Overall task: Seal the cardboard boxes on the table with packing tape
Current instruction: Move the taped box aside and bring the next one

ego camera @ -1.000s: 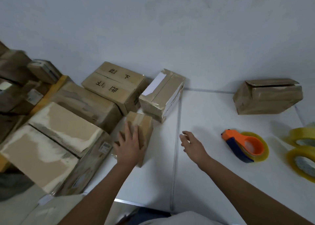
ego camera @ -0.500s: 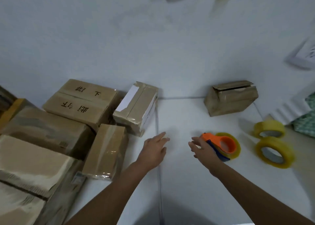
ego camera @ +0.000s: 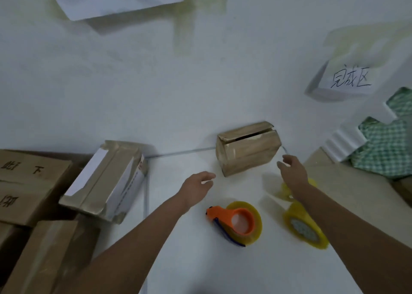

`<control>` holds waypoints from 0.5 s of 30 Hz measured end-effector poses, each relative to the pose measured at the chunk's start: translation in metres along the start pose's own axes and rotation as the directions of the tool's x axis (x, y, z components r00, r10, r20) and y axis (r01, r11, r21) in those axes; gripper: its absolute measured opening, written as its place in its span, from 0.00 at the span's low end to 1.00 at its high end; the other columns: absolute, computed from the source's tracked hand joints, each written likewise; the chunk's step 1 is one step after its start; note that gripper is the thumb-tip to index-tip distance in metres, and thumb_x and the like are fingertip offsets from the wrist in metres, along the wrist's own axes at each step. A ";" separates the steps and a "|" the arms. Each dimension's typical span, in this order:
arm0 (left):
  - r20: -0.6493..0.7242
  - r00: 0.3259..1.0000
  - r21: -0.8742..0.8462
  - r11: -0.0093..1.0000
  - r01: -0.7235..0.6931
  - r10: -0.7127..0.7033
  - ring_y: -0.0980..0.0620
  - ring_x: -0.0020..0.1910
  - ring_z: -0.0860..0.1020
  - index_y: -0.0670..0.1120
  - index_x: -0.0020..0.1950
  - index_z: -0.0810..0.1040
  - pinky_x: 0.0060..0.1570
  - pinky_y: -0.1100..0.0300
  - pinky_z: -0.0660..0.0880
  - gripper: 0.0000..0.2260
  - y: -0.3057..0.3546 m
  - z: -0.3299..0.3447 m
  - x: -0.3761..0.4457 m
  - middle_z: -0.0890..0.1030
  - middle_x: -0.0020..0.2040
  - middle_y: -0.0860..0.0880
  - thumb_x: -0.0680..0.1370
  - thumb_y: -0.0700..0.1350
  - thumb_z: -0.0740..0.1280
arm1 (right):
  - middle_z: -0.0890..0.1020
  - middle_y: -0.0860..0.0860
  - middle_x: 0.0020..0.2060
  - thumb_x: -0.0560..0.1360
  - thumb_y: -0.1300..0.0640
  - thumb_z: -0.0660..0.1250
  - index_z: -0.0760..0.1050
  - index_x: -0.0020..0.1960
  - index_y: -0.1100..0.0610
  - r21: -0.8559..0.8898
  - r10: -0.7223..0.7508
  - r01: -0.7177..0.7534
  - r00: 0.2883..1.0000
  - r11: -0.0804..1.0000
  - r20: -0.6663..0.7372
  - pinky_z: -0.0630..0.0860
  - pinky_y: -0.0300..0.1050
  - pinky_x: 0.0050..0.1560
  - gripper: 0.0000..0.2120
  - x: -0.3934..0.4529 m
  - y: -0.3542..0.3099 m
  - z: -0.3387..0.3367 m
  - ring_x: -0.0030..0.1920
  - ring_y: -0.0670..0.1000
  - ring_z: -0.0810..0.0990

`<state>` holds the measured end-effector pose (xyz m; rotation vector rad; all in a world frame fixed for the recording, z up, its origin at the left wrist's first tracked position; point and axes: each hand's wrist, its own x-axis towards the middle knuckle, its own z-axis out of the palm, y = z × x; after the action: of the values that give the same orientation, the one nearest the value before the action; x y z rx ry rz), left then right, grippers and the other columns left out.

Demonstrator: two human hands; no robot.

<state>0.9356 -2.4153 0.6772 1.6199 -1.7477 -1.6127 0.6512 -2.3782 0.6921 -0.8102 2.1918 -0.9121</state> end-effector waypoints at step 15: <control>-0.323 0.910 -0.527 0.848 0.055 -0.260 0.52 0.57 0.79 0.49 0.60 0.81 0.57 0.60 0.74 0.12 0.064 0.041 0.083 0.83 0.57 0.51 0.78 0.38 0.68 | 0.79 0.50 0.56 0.77 0.63 0.62 0.76 0.64 0.54 0.272 -0.050 0.013 0.990 0.962 0.129 0.73 0.52 0.64 0.17 0.072 -0.027 0.002 0.61 0.53 0.77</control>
<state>0.8409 -2.4774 0.6769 1.6889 -0.9057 -1.5172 0.6162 -2.4467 0.6895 -0.7515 1.8911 -1.1113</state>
